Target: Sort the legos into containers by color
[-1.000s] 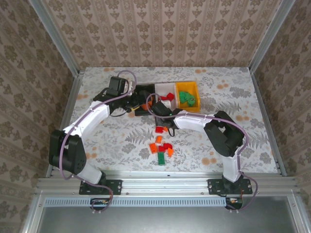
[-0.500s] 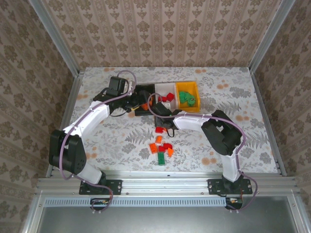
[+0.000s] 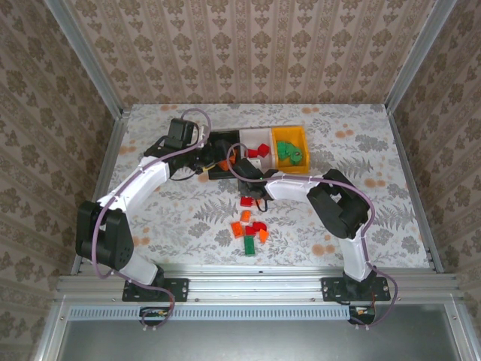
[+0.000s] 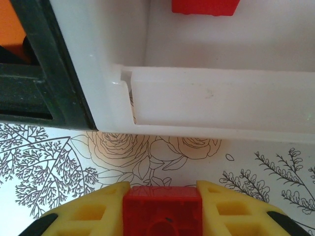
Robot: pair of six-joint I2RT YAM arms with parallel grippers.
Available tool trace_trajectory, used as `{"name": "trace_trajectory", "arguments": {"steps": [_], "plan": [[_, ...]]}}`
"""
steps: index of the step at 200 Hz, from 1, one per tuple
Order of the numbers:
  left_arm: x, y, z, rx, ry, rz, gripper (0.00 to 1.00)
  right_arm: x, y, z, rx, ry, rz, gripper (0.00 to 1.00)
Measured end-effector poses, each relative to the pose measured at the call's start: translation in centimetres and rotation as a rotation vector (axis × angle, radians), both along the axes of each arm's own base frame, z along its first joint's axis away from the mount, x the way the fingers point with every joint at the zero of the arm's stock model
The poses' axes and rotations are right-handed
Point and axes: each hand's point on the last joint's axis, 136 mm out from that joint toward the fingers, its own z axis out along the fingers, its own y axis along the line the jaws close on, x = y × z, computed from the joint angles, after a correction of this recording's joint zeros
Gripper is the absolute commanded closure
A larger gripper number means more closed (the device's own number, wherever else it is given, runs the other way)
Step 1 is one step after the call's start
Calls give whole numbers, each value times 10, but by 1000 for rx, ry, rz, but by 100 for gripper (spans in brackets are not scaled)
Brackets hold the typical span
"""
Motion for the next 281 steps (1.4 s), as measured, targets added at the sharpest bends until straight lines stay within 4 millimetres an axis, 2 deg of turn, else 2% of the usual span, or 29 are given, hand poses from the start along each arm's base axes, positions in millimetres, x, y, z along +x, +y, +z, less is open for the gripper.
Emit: {"name": "trace_trajectory", "arguments": {"steps": [16, 29, 40, 61, 82, 102, 116, 137, 159, 186, 225, 252, 281], "plan": [[0, 0, 0, 0, 0, -1, 8, -4, 2, 3, -6, -4, 20, 73], [0, 0, 0, 1, -2, -2, 8, -10, 6, 12, -3, -18, 44, 73], [1, 2, 0, 0, -2, 2, 8, -14, 10, 27, 1, -43, 69, 73], [2, 4, 1, 0, -5, 9, 9, -13, 13, 71, 36, -117, 101, 73], [4, 8, 4, -3, -11, 19, 9, 6, -1, 111, 65, -189, 78, 72], [6, 16, 15, -11, -41, 40, 8, 36, -24, 130, 63, -227, 28, 72], [9, 26, 28, -15, -78, 71, 8, 56, -37, 133, 51, -229, 3, 72], [14, 40, 42, -18, -122, 109, 8, 90, -49, 125, 23, -218, -25, 71], [17, 43, 39, -11, -116, 122, 8, 112, -55, 104, -16, -174, -23, 69], [20, 41, 27, -8, -85, 113, 8, 125, -55, 83, -49, -121, -6, 64], [23, 36, 17, -16, -61, 101, 8, 127, -52, 79, -67, -100, 34, 44], [20, 31, 17, -26, -59, 83, 8, 116, -50, 90, -68, -114, 58, 47], [15, 22, 17, -27, -60, 57, 8, 80, -45, 122, -54, -166, 101, 49]]}}
